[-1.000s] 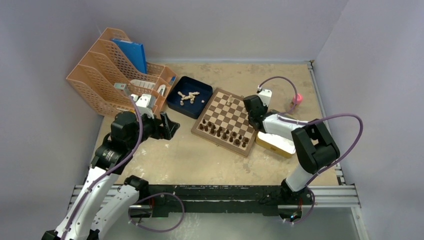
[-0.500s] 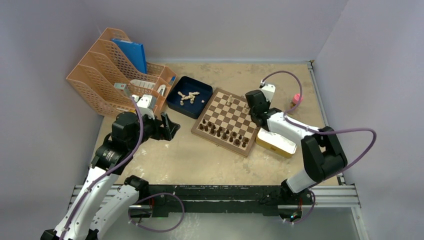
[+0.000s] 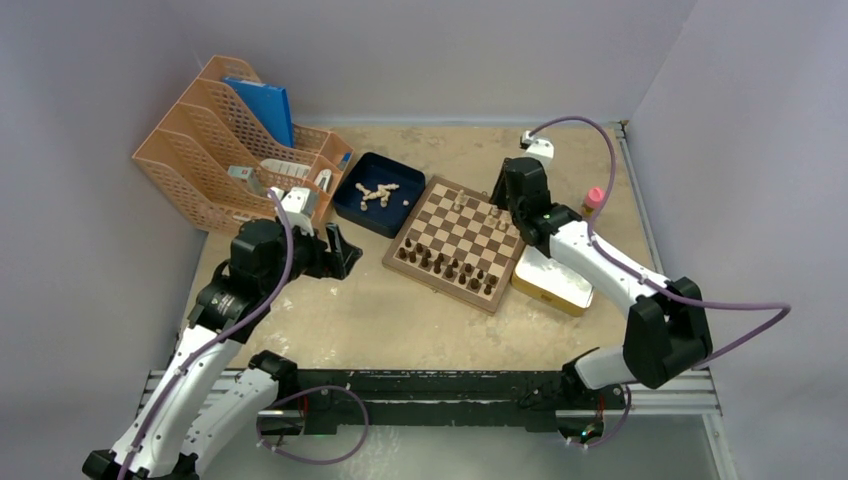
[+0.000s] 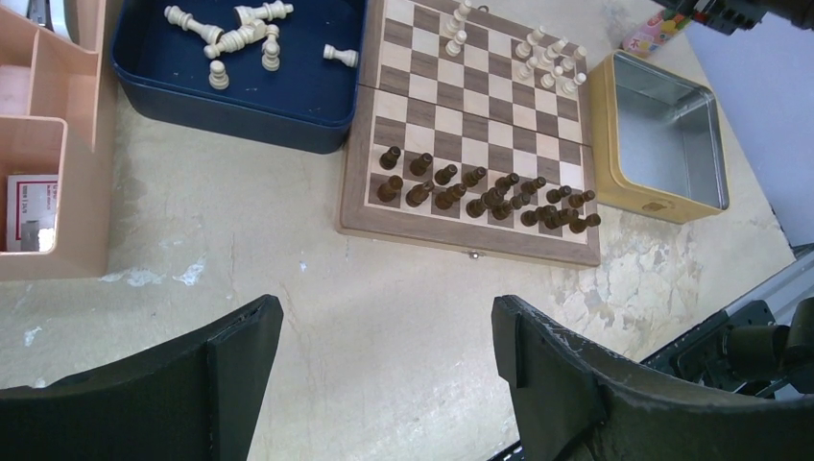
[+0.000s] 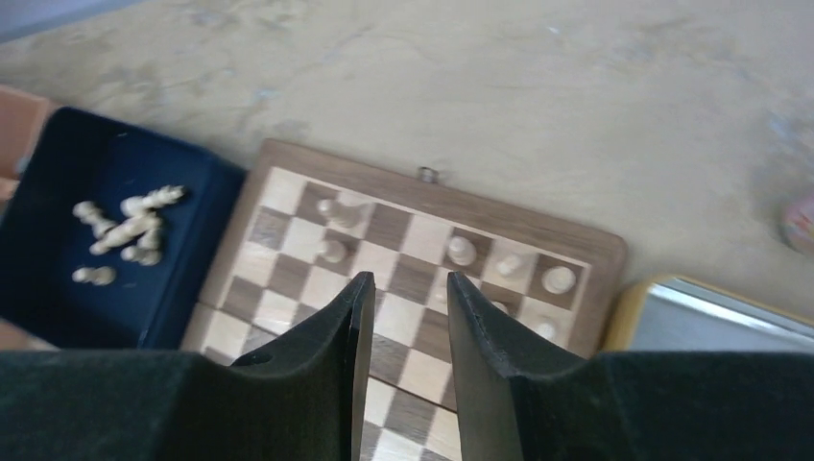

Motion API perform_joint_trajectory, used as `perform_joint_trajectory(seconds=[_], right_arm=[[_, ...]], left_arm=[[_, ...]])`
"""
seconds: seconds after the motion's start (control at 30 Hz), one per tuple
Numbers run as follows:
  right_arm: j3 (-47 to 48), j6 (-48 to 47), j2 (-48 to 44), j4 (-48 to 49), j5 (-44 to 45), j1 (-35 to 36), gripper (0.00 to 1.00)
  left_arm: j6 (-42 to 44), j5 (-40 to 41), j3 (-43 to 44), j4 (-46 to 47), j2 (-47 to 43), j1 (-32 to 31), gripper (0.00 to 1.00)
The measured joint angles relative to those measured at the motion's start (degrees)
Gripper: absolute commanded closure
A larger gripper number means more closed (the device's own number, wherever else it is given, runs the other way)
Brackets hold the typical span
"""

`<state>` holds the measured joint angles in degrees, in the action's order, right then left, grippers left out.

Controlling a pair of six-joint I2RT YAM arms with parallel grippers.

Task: Set up the chess pieces on the board
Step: Pick up the chess piece from the storage box.

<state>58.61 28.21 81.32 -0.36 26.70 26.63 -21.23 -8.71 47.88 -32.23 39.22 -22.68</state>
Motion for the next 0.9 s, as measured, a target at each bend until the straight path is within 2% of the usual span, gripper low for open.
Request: perform_joint_trajectory(seconds=[0.23,0.43,0.63,0.77,0.9], right_arm=[[3.4,-2.0,1.6,4.1,-7.0,2.0,0.64],[5.2,-4.4,4.2,8.7,-10.4,6.9,0.64],[11.7,-7.1,12.0,10.6,-13.6,9.3,0.65],[12.7,-8.9,15.0,11.6,-15.6,9.8,0.64],[19.6,-11.6,22.0,11.6,-17.9,10.3,0.65]], left_arm=[[0.0,0.0,0.0,0.0,1.7,0.0,0.20],[0.0,0.1,0.0,0.0,2.2,0.0,0.20],[0.0,0.3,0.0,0.0,1.7,0.0,0.20],[0.0,0.6,0.0,0.0,1.2,0.0,0.20],[0.0,0.6,0.0,0.0,1.8,0.0,0.20]])
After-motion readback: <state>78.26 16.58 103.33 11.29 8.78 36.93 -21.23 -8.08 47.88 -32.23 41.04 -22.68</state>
